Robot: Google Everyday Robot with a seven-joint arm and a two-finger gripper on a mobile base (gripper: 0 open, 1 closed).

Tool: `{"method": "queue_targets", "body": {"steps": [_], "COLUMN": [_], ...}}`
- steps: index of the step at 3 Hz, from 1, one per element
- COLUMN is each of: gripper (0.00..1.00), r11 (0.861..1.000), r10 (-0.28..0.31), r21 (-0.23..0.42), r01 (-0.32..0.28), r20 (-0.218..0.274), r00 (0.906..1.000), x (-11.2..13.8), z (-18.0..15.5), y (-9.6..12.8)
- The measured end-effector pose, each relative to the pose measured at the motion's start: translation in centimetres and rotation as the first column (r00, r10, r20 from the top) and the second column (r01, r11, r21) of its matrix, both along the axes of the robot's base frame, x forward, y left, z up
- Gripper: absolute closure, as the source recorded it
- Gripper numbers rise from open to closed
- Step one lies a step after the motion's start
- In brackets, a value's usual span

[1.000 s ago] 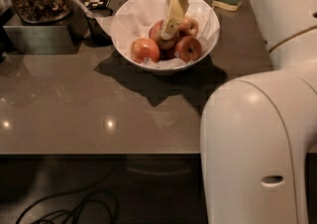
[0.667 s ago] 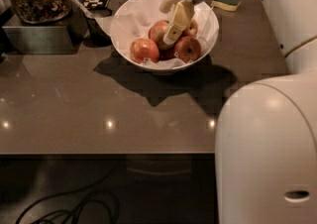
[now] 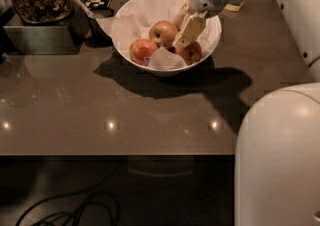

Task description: Pick apple from white bowl

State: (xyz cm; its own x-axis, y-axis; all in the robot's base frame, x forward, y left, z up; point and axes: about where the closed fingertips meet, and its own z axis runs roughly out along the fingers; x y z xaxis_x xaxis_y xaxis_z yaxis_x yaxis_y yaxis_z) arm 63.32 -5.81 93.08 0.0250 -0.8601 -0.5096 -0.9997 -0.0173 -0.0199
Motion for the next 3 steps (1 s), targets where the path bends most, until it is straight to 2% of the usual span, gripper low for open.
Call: {"method": "queue_targets", "body": {"steps": [1, 2, 3], "gripper": [0.22, 0.01, 0.00], "r11": [1.000, 1.000, 1.000], "r10": [0.000, 0.008, -0.005], "r21": [0.000, -0.002, -0.008], "r01": [0.000, -0.008, 0.006], "r20": [0.000, 0.013, 0.034], "r00": [1.0000, 0.9999, 0.9994], "x": [0.1, 1.5, 2.3], "z": [0.1, -0.5, -0.1], "y": [0.0, 0.7, 0.6]}}
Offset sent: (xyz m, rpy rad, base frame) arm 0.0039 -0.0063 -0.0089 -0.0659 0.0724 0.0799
